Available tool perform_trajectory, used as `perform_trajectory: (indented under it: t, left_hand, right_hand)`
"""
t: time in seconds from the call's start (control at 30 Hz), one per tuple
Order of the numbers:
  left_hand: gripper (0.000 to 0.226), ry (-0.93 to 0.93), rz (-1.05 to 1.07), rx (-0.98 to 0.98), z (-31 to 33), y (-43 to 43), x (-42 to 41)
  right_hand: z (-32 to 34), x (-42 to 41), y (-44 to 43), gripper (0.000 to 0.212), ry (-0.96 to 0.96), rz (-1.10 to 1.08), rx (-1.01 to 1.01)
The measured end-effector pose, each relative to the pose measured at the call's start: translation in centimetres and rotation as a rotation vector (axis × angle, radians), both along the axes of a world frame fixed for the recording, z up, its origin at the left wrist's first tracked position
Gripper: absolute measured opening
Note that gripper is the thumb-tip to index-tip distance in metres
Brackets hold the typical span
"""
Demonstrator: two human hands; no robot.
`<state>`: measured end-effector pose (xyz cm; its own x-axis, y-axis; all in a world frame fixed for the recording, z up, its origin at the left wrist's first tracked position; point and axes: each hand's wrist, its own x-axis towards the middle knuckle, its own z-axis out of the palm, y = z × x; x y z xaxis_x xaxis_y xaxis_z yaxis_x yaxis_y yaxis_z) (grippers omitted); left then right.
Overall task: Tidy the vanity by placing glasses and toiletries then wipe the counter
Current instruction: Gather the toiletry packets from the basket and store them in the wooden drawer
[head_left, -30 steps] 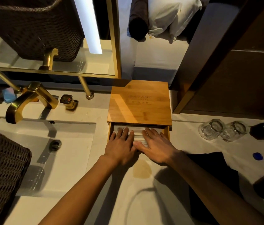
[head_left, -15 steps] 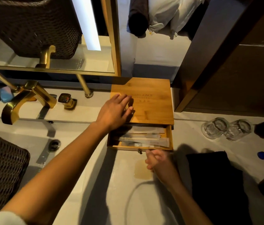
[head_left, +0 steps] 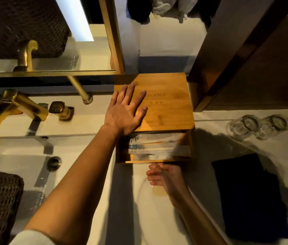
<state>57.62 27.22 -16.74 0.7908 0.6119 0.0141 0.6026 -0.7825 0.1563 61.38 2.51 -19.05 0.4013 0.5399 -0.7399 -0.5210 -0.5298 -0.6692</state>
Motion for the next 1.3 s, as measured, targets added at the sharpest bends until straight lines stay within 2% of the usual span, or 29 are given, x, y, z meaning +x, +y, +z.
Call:
perform_trajectory:
  t: [0.53,0.67,0.93,1.17,1.3]
  left_hand:
    - [0.064,-0.026,0.02,-0.007,-0.4,0.1,0.2]
    - [0.064,-0.03,0.018,0.003,-0.6,0.2,0.1]
    - [0.064,-0.028,0.012,0.004,-0.4,0.1,0.1]
    - [0.064,-0.009,0.012,0.0,-0.3,0.0,0.0]
    - [0.064,-0.007,0.009,0.001,-0.2,0.1,0.0]
  right_hand:
    - [0.9,2.0,3.3,0.015,-0.075,0.015,0.057]
    - [1.4,2.6,4.6,0.02,-0.173,0.024,0.065]
    - [2.1,3.8,6.1,0.024,-0.242,0.063,0.086]
    - [2.5,4.8,7.5,0.019,-0.145,0.104,0.099]
    - [2.4,5.4,8.1,0.012,-0.004,0.157,0.119]
